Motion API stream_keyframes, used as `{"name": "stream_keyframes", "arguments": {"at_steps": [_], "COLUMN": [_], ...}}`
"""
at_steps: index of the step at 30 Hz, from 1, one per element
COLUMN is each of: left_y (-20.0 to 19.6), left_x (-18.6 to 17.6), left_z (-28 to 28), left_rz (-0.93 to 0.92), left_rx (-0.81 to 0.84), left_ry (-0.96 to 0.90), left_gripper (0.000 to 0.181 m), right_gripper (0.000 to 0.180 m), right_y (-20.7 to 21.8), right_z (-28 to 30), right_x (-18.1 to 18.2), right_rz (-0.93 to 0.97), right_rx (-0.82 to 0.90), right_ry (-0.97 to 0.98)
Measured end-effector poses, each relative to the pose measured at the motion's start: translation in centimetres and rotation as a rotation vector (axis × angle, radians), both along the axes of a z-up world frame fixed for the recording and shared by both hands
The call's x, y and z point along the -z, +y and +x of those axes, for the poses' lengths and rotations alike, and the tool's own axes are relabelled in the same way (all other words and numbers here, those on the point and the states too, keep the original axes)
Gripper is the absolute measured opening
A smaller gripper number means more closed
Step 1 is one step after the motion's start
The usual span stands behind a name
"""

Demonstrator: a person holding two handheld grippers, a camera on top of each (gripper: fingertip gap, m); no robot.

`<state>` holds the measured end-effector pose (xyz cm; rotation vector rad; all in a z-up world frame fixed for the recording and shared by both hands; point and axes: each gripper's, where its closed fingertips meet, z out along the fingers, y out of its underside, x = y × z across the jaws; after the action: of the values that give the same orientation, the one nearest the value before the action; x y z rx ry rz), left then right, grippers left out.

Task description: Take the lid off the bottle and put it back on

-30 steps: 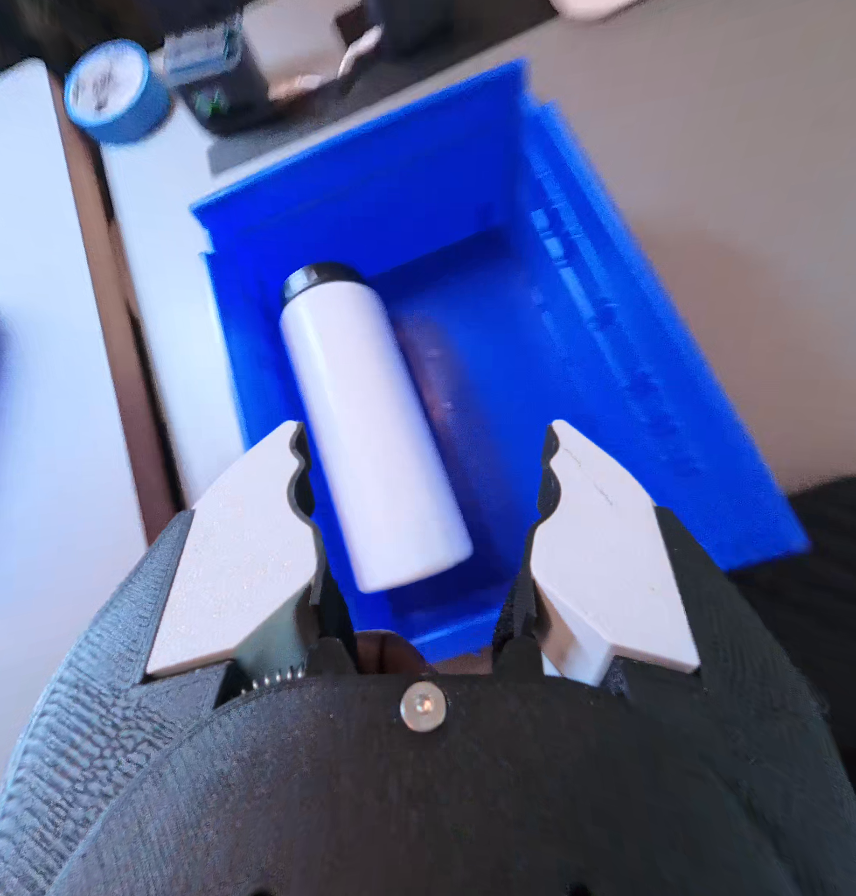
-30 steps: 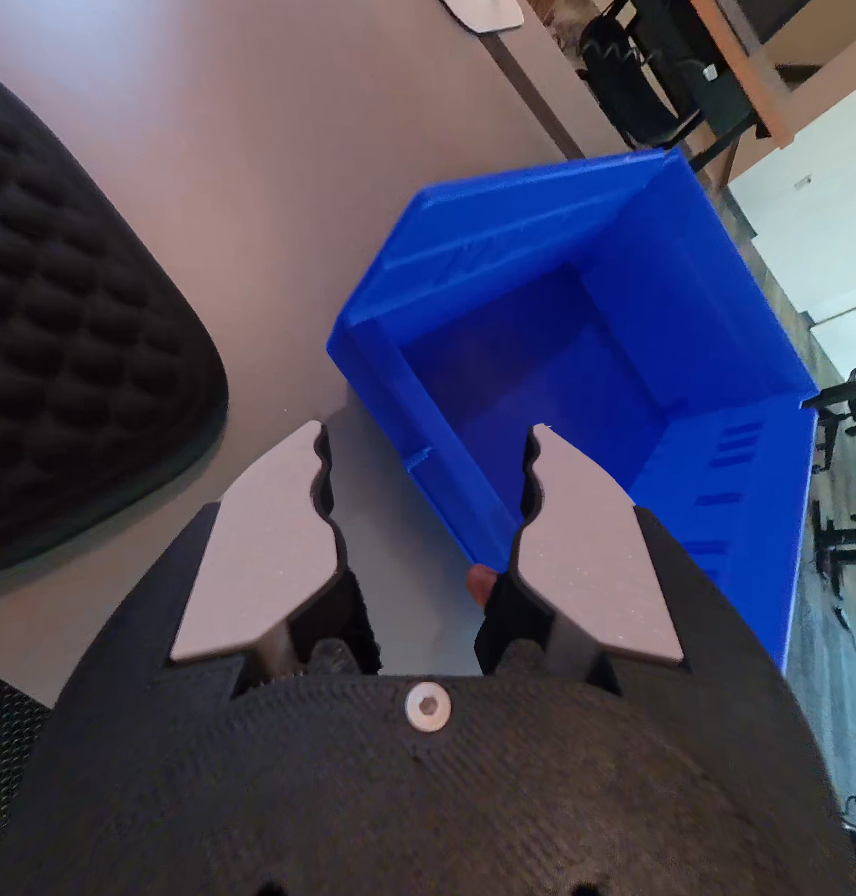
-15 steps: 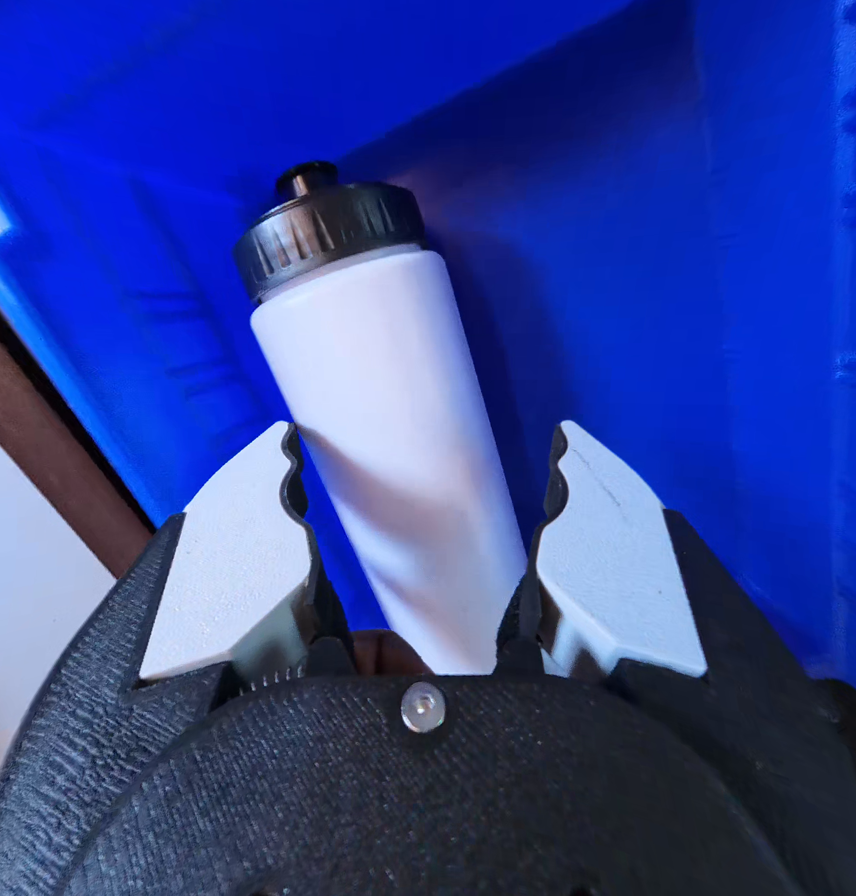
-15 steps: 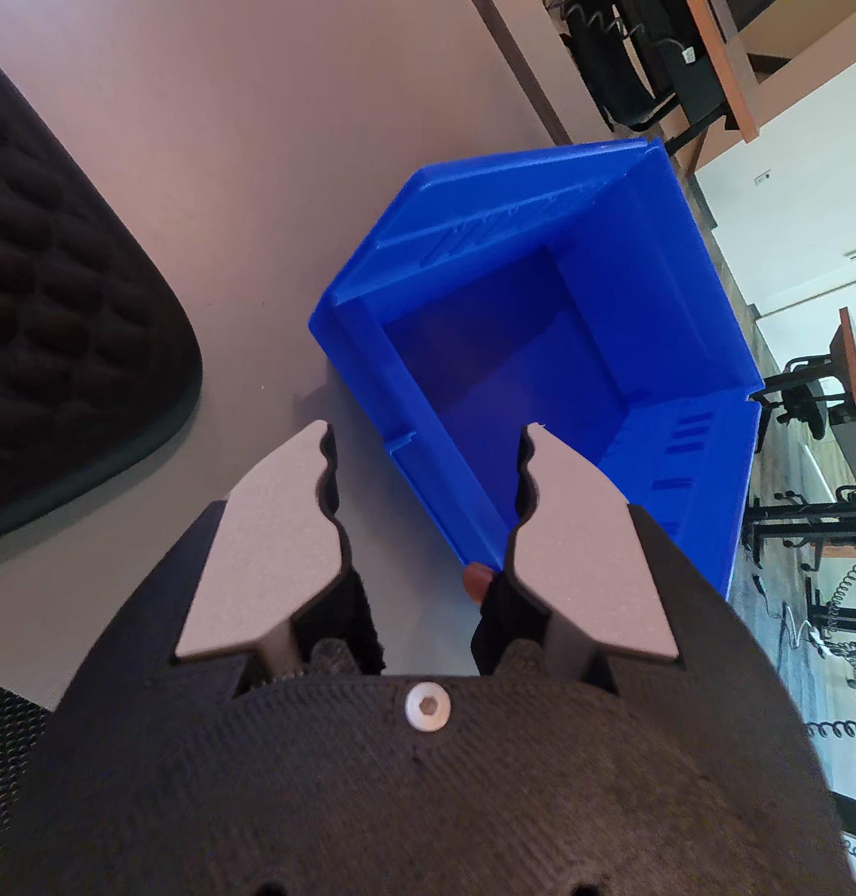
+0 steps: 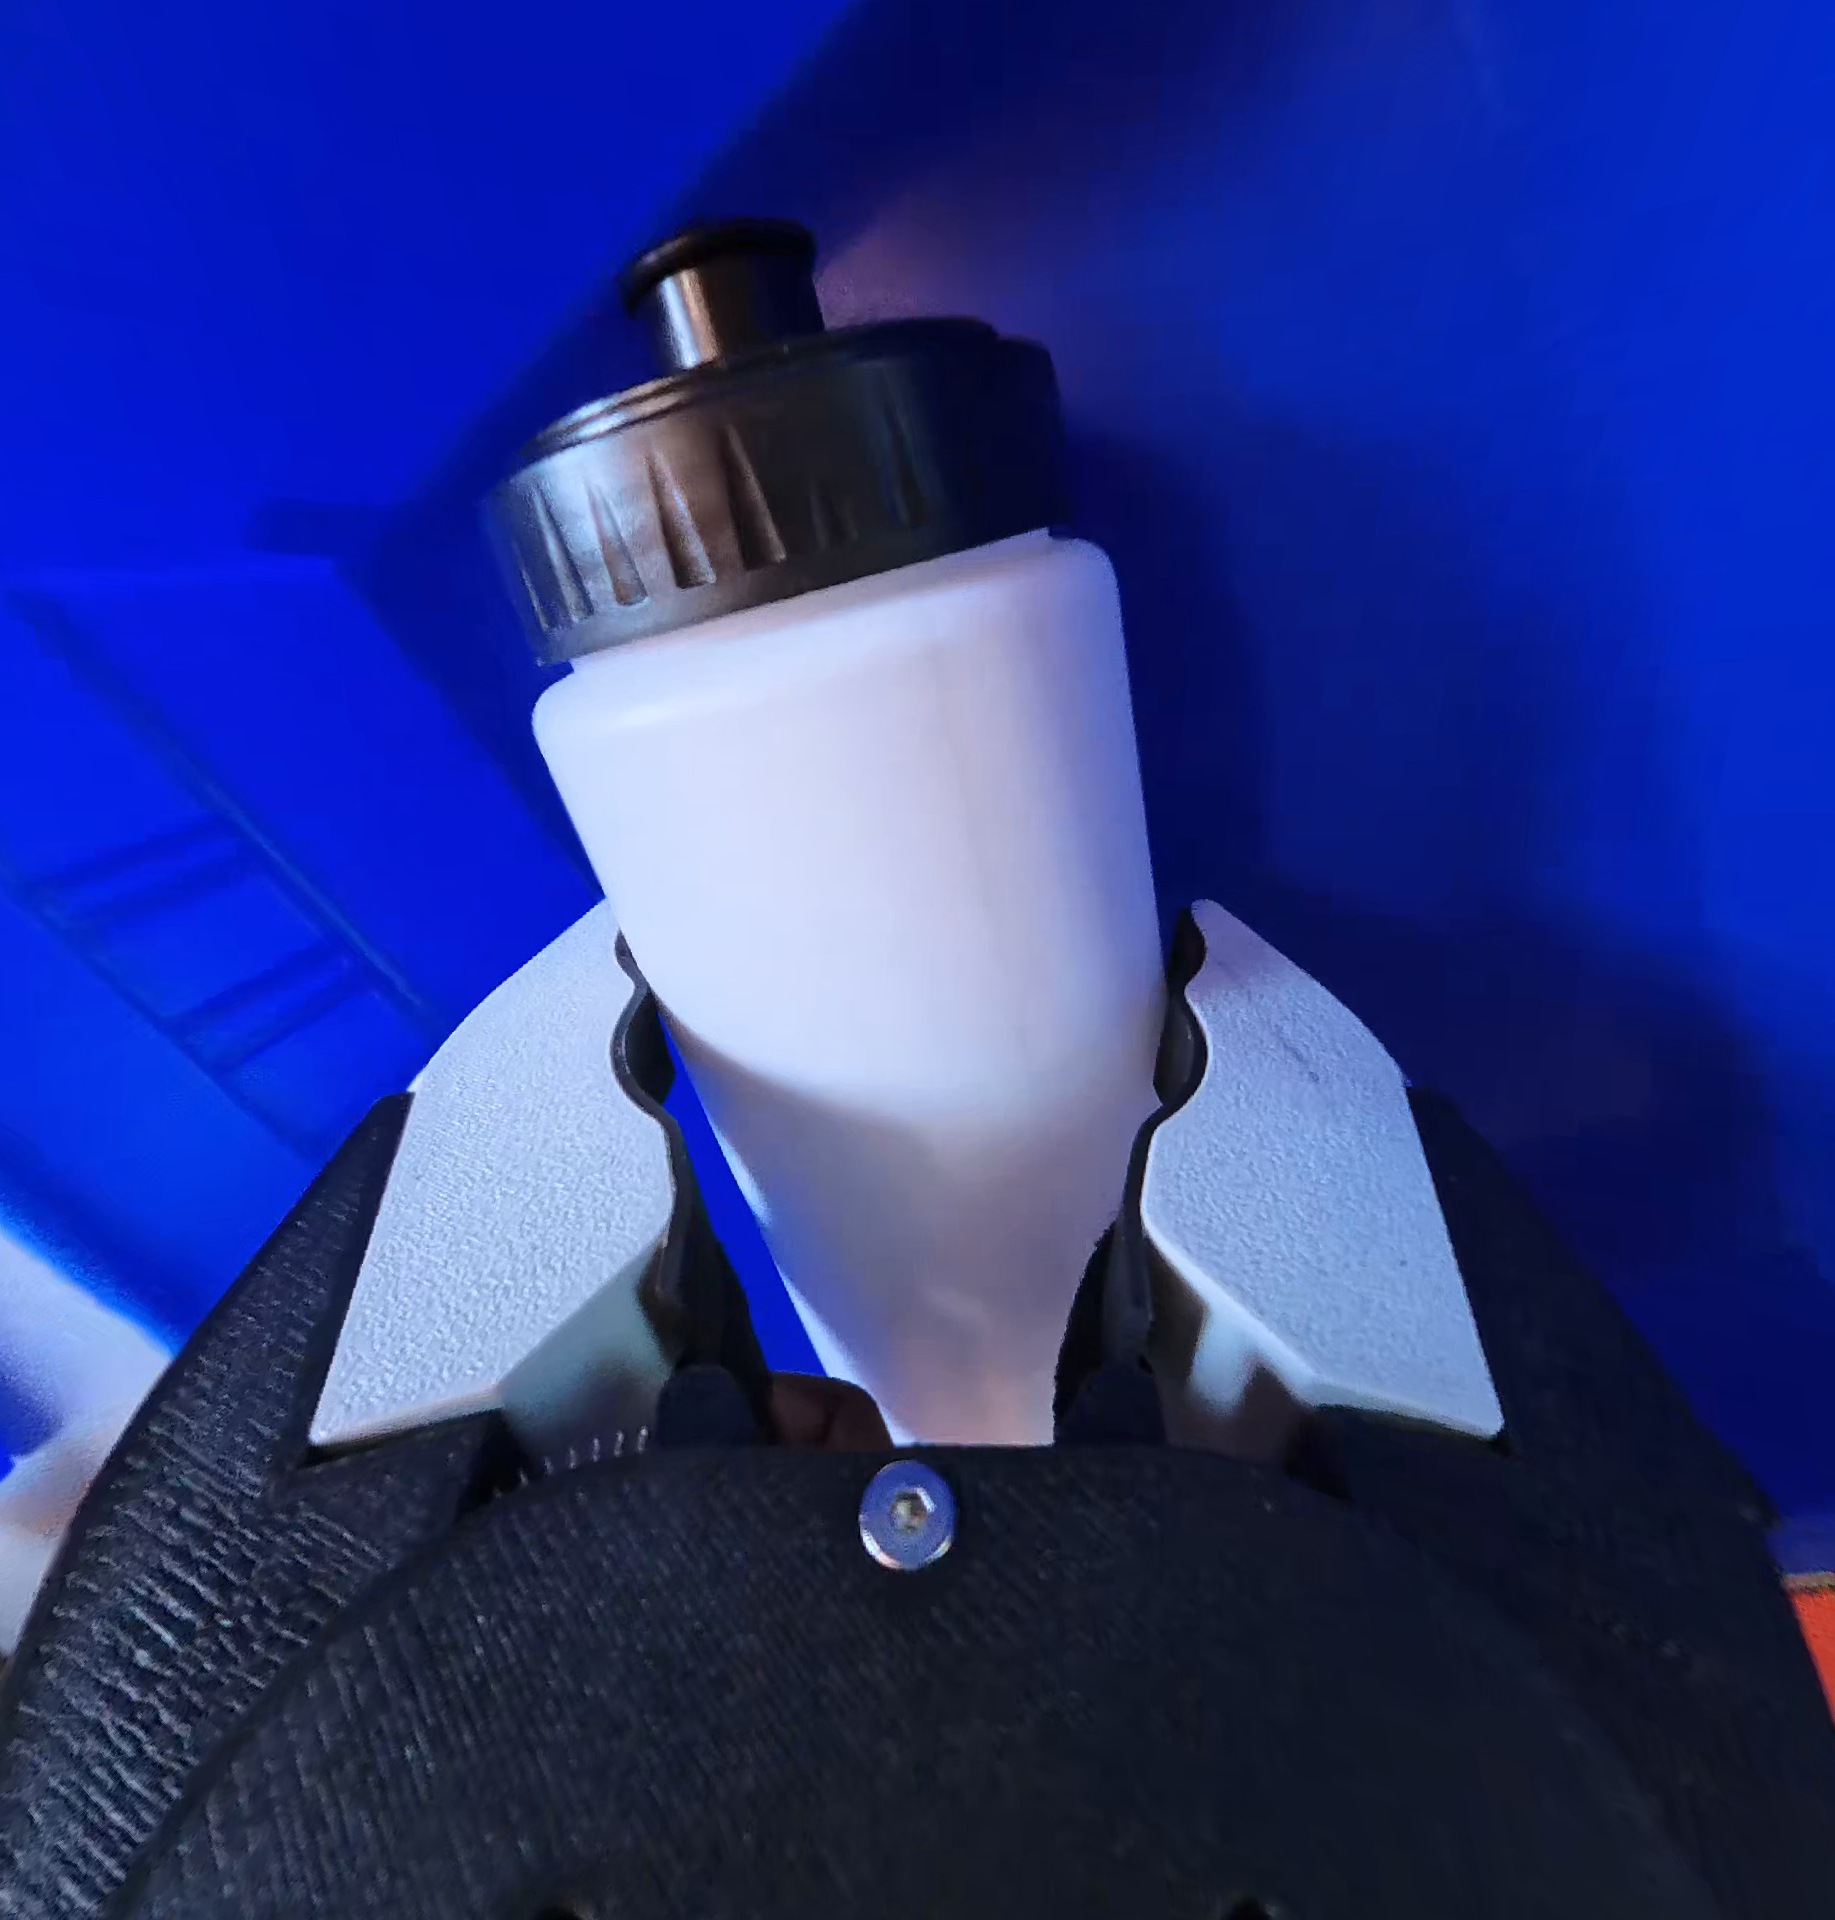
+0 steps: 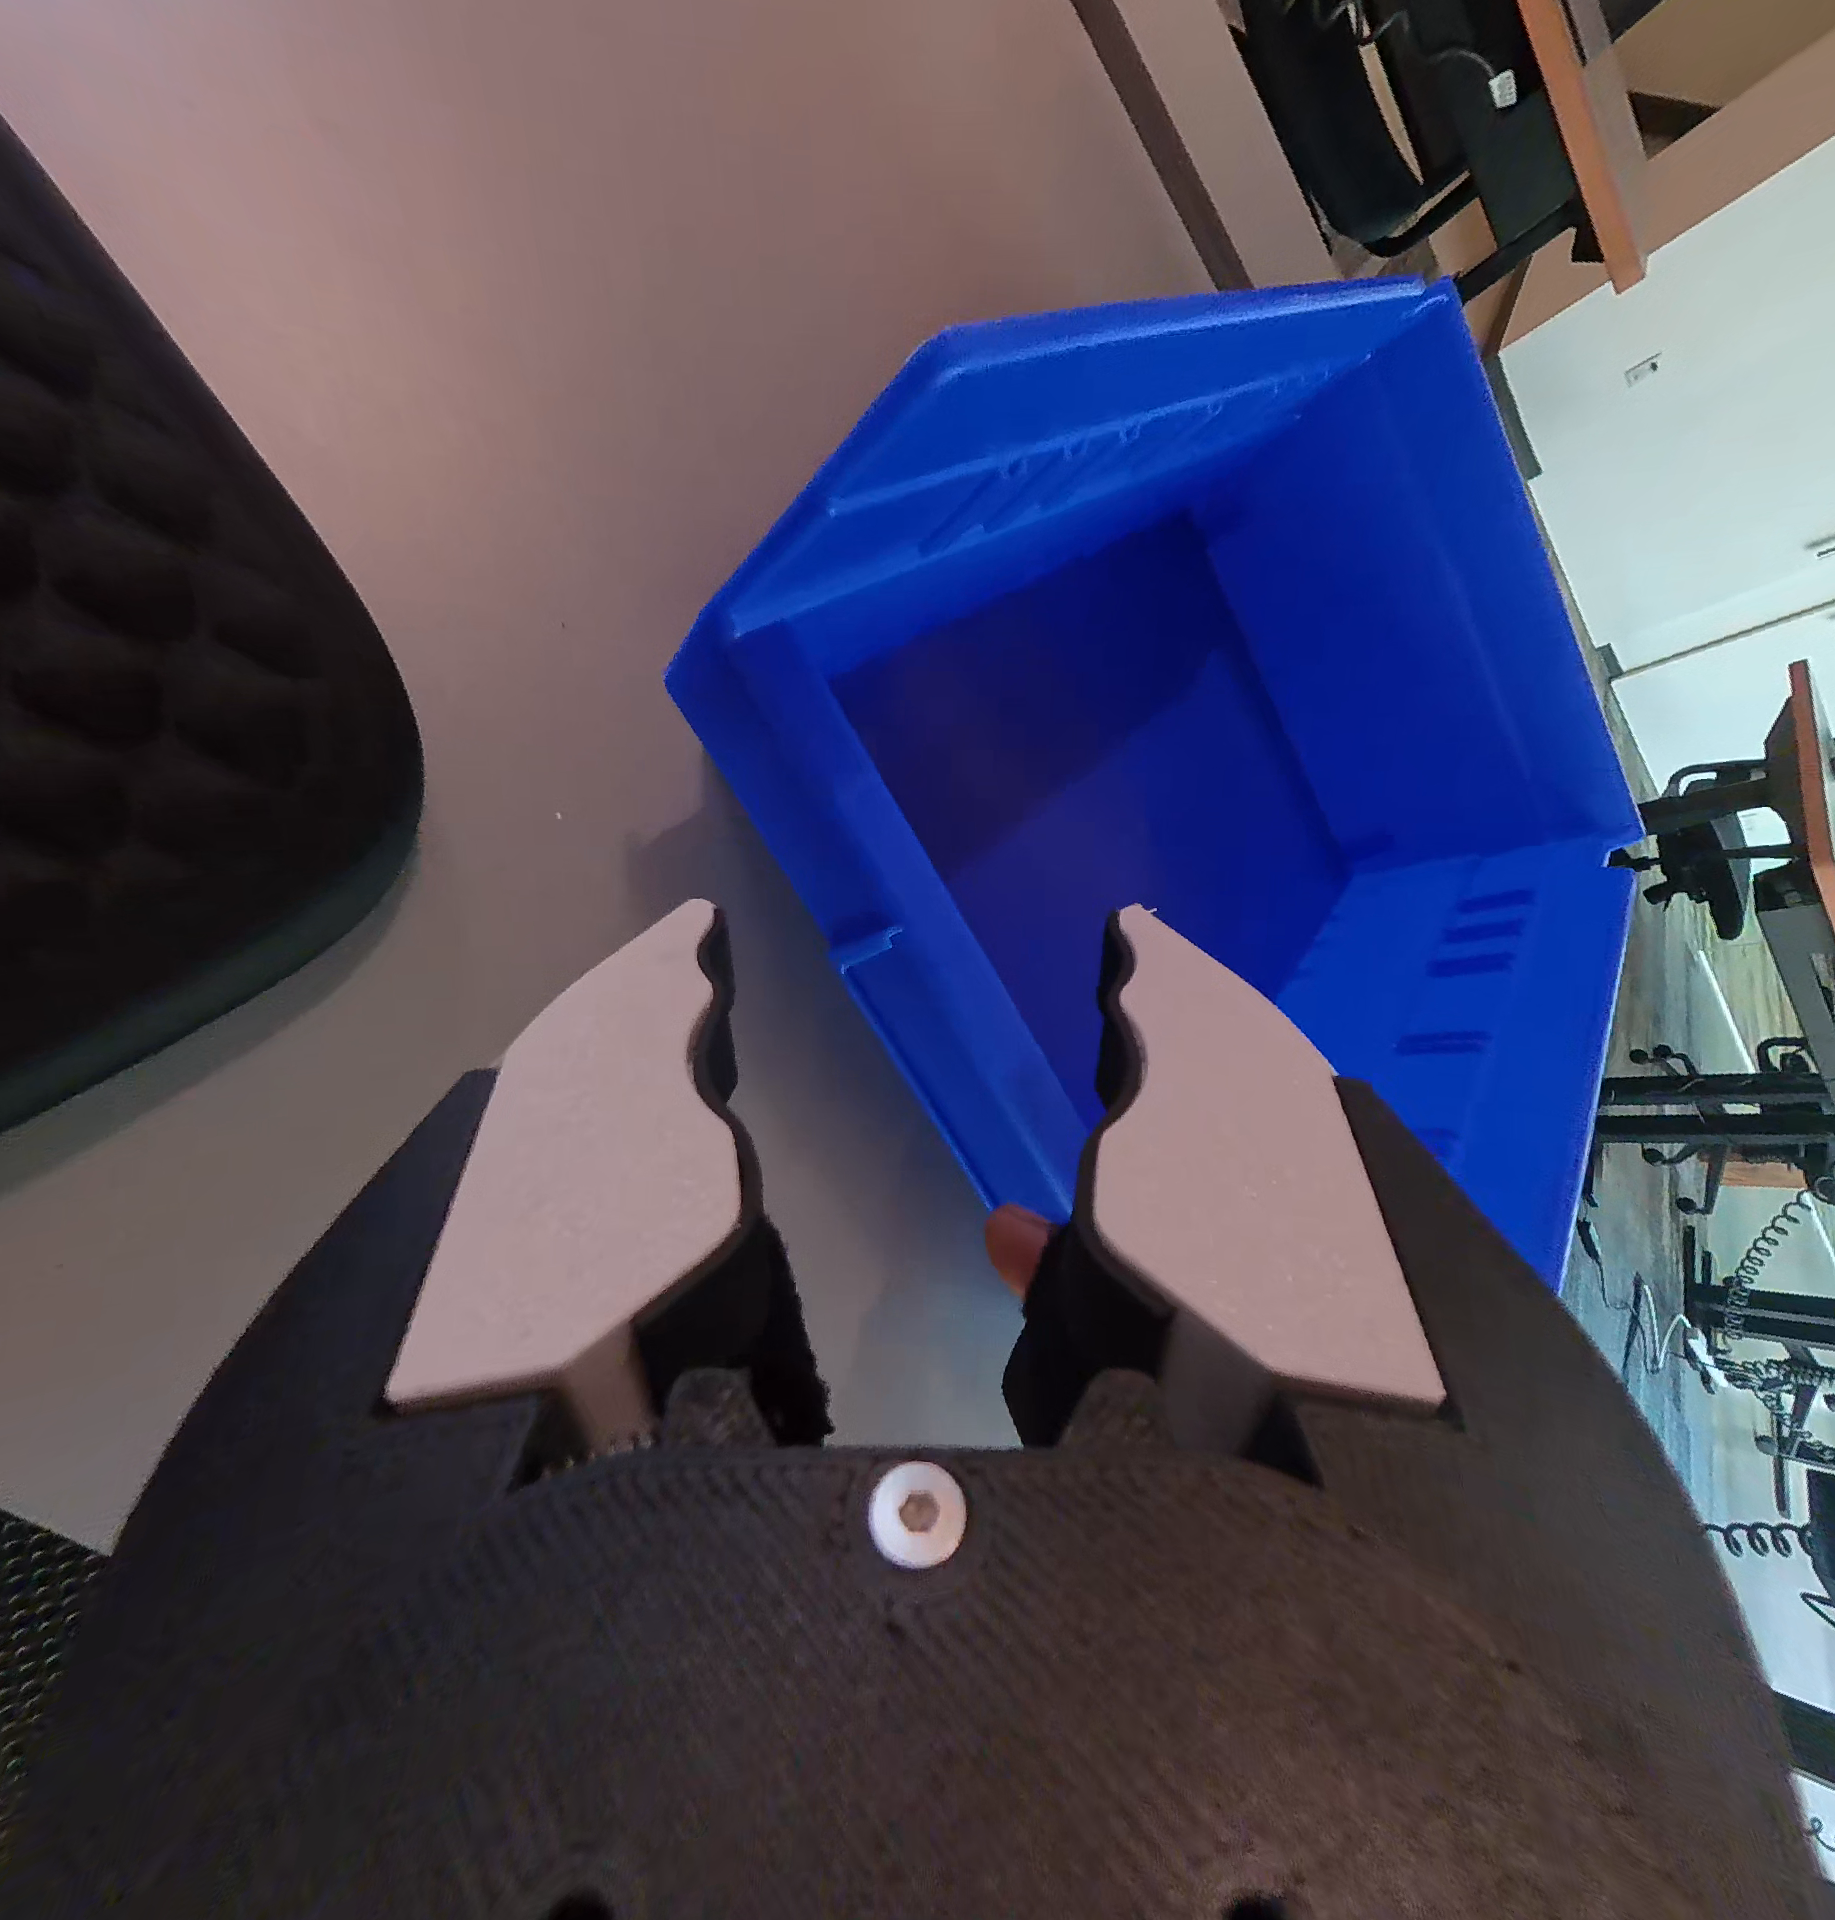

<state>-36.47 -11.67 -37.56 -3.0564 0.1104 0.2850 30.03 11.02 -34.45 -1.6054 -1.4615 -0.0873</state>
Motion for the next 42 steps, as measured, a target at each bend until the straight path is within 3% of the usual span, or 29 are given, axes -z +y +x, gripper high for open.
{"name": "stream_keyframes", "arguments": {"at_steps": [1, 5, 9, 12, 15, 20, 25, 34, 40, 42], "left_y": [0.1, 0.7, 1.3, 1.7, 2.0, 4.5, 6.5, 7.4, 6.9, 6.8], "left_x": [-0.5, -5.5, -15.2, -22.5, -25.8, -22.0, -17.3, -11.7, -11.3, -11.2], "left_z": [0.2, 0.9, 3.6, 10.0, 18.8, 30.9, 37.9, 41.0, 41.6, 41.7], "left_rz": [0.036, 0.314, 0.76, 1.143, 1.421, 1.583, 1.665, 1.497, 1.503, 1.497], "left_rx": [0.016, 0.052, 0.114, 0.237, 0.392, 0.526, 0.628, 0.716, 0.747, 0.746], "left_ry": [0.012, 0.083, 0.185, 0.148, -0.036, -0.356, -0.497, -0.471, -0.502, -0.517], "left_gripper": [0.094, 0.092, 0.093, 0.092, 0.092, 0.092, 0.092, 0.092, 0.091, 0.091], "right_gripper": [0.068, 0.067, 0.065, 0.07, 0.081, 0.108, 0.105, 0.09, 0.085, 0.075], "right_y": [0.0, -0.4, -1.7, -4.1, -7.9, -14.5, -16.4, -18.0, -18.2, -18.2], "right_z": [0.0, -1.2, -4.7, -8.9, -13.5, -19.8, -23.6, -26.8, -27.8, -27.8], "right_x": [0.0, -0.8, -4.1, -7.8, -12.0, -17.7, -19.4, -17.0, -14.8, -14.7], "right_rz": [-0.001, 0.018, 0.041, -0.003, -0.116, -0.448, -0.531, -0.462, -0.436, -0.415], "right_rx": [-0.001, -0.051, -0.157, -0.299, -0.492, -0.765, -0.775, -0.717, -0.686, -0.681], "right_ry": [-0.001, 0.048, 0.261, 0.491, 0.744, 1.077, 1.111, 0.944, 0.8, 0.777]}}
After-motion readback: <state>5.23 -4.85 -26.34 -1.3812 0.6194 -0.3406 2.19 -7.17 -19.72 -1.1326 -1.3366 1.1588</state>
